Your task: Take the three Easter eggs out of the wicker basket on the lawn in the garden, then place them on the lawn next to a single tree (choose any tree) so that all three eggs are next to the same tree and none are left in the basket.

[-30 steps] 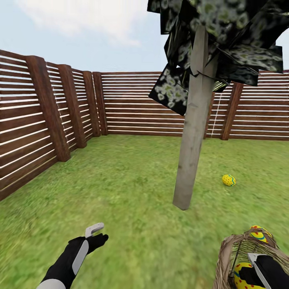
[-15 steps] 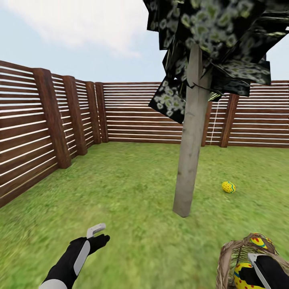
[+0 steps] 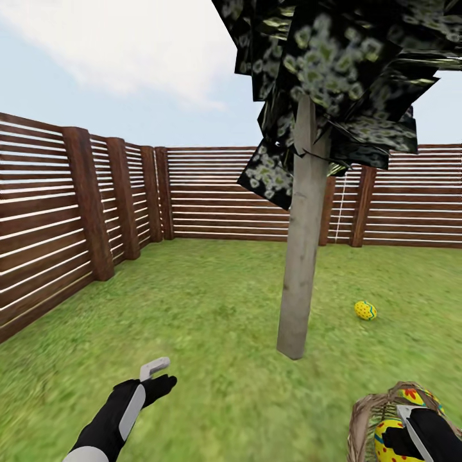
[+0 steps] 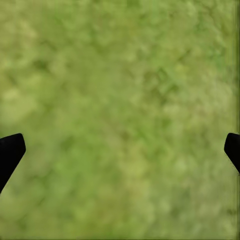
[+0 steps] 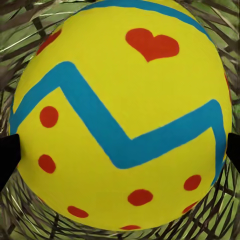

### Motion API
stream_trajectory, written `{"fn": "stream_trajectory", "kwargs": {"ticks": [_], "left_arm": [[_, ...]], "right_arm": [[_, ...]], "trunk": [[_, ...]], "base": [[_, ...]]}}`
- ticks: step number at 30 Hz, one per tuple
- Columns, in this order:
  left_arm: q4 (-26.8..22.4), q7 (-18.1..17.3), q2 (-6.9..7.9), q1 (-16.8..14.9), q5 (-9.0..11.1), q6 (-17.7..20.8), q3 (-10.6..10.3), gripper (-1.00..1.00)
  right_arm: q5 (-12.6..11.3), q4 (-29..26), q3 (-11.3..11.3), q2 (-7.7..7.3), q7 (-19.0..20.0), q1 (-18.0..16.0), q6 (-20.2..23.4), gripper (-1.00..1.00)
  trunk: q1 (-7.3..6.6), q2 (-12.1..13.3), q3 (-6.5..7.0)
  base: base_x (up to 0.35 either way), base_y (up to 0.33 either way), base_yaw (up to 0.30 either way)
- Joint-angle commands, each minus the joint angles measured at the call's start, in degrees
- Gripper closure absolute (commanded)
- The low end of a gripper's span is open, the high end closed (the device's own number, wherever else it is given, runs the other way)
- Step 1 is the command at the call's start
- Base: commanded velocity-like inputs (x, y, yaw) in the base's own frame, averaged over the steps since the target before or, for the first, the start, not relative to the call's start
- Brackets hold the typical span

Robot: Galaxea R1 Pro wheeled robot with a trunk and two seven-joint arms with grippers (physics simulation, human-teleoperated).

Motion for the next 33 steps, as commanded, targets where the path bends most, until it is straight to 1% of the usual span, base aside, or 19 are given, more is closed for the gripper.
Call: {"fn": "stream_trajectory", "kwargs": {"ticks": [1,5,6,7,9,12,13,15,17,19,21,24,25,26,27,28,29,31,33], "left_arm": [[-0.10,0.35,-0.05,-0.02,0.60,0.33,0.16,-1.00],[-0.05,0.23,-0.05,-0.02,0.60,0.76,0.17,-1.00],[0.02,-1.28,-0.09,-0.02,0.60,2.66,0.17,-1.00],[0.08,-3.62,-0.03,-0.02,0.58,6.77,0.17,-1.00],[0.14,-5.08,0.38,-0.02,0.49,13.07,0.32,-1.00],[0.19,-5.41,2.33,0.08,0.36,14.91,0.55,-1.00],[0.26,-4.80,2.75,0.13,0.30,14.96,0.54,-1.00],[0.22,1.76,2.86,0.44,0.24,14.14,0.39,-1.00],[-0.01,6.01,2.80,0.60,0.38,8.86,0.36,-1.00],[-0.48,6.97,2.43,0.82,0.26,6.18,0.20,-1.00],[-0.14,7.10,2.58,0.88,0.25,6.88,0.19,-1.00],[-0.02,6.88,2.66,0.87,0.52,13.05,0.42,-1.00],[-0.05,6.93,2.73,0.89,0.52,12.52,0.54,-1.00],[0.29,7.21,2.80,0.91,0.47,8.07,0.63,-1.00],[1.99,7.18,2.87,0.93,0.43,2.18,0.66,-1.00],[6.79,7.15,2.93,0.94,0.34,-7.65,0.68,-1.00],[9.37,7.05,3.03,0.94,0.34,-11.47,0.69,-1.00],[11.91,6.86,3.16,0.95,0.26,-14.29,0.55,-1.00],[12.77,6.84,3.12,0.95,0.18,-14.42,0.46,-1.00]], "right_arm": [[0.23,-0.05,-0.16,0.01,0.38,-0.02,0.27,1.00],[0.27,-0.08,-0.10,0.01,0.37,-0.02,0.27,1.00],[0.30,-0.09,-0.08,0.01,0.38,-0.02,0.27,1.00],[0.29,-0.08,-0.09,0.01,0.39,-0.02,0.27,1.00],[0.24,-0.09,-0.14,0.01,0.43,-0.02,0.30,1.00],[0.27,-0.09,-0.14,0.01,0.47,-0.01,0.42,1.00],[0.27,-0.09,-0.15,0.01,0.47,-0.02,0.46,1.00],[0.23,-0.16,-0.15,0.01,0.48,-0.02,0.57,1.00],[0.22,-0.25,-0.21,-0.14,0.48,-0.02,0.68,1.00],[0.09,-0.27,-0.39,-0.51,0.50,-0.02,0.77,1.00],[0.16,-0.27,-0.33,-0.51,0.50,-0.02,0.79,1.00],[0.23,-0.27,-0.32,-0.35,0.48,-0.02,0.87,1.00],[0.23,-0.27,-0.28,-0.35,0.48,-0.02,0.86,1.00],[0.18,-0.27,-0.26,-0.29,0.48,-0.02,0.87,1.00],[0.16,-0.27,-0.25,-0.26,0.48,-0.02,0.88,1.00],[0.20,-0.27,-0.25,-0.22,0.48,-0.02,0.88,1.00],[0.22,-0.27,-0.24,-0.16,0.48,-0.02,0.88,1.00],[0.22,-0.40,-0.18,-0.05,0.48,-0.02,0.88,1.00],[0.26,-0.58,-0.07,0.13,0.48,-0.02,0.88,1.00]], "trunk": [[-0.23,0.37,0.12],[-1.10,1.98,0.84],[-1.32,2.38,1.02],[-1.54,2.78,1.20],[-1.98,3.58,1.56],[-2.64,4.78,2.09],[-2.86,5.18,2.27],[-3.30,5.99,2.63],[-3.74,6.79,2.99],[-4.18,7.59,3.35],[-4.62,8.39,3.71],[-5.28,9.60,4.25],[-5.50,10.00,4.43],[-5.72,10.40,4.61],[-5.94,10.80,4.79],[-6.16,11.20,4.97],[-6.38,11.60,5.15],[-6.81,12.40,5.51],[-7.25,13.21,5.86]], "base": [[0.000,0.000,0.000],[0.000,0.000,0.000],[0.000,0.000,0.000],[0.000,0.000,0.000],[0.000,0.000,0.000],[0.000,0.000,0.000],[0.000,0.000,0.000],[0.000,0.000,0.000],[0.000,0.000,0.000],[0.000,0.000,0.000],[0.000,0.000,0.000],[0.000,0.000,0.000],[0.000,0.000,0.000],[0.000,0.000,0.000],[0.000,0.000,0.000],[0.000,0.000,0.000],[0.000,0.000,0.000],[0.000,0.000,0.000],[0.000,0.000,0.000]]}}
